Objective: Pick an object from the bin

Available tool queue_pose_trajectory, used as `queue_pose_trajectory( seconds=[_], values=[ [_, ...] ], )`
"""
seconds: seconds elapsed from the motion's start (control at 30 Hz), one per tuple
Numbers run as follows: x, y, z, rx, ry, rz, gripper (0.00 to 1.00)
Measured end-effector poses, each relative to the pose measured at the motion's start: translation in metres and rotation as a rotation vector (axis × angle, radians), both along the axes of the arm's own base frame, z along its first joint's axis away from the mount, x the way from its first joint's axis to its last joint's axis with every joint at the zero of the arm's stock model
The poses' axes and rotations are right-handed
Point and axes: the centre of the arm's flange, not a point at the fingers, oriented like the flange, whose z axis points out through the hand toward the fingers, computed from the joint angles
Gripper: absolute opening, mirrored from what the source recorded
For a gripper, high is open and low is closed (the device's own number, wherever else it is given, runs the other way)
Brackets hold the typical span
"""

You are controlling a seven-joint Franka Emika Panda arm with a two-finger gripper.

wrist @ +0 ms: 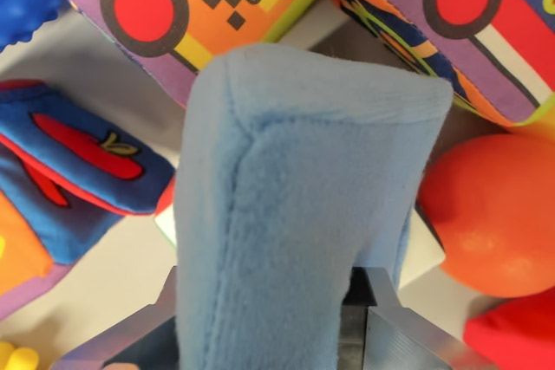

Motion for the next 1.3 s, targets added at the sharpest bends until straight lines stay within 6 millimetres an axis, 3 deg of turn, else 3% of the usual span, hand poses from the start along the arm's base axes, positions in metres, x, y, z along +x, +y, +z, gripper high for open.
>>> queue_pose_trajectory(
  seconds=[0.57, 1.3],
  values=[
    [-0.001, 0.000, 0.050, -0.001, -0.001, 0.000, 0.00],
    [0.000, 0.000, 0.142, -0.003, -0.003, 0.000, 0.00]
  ],
)
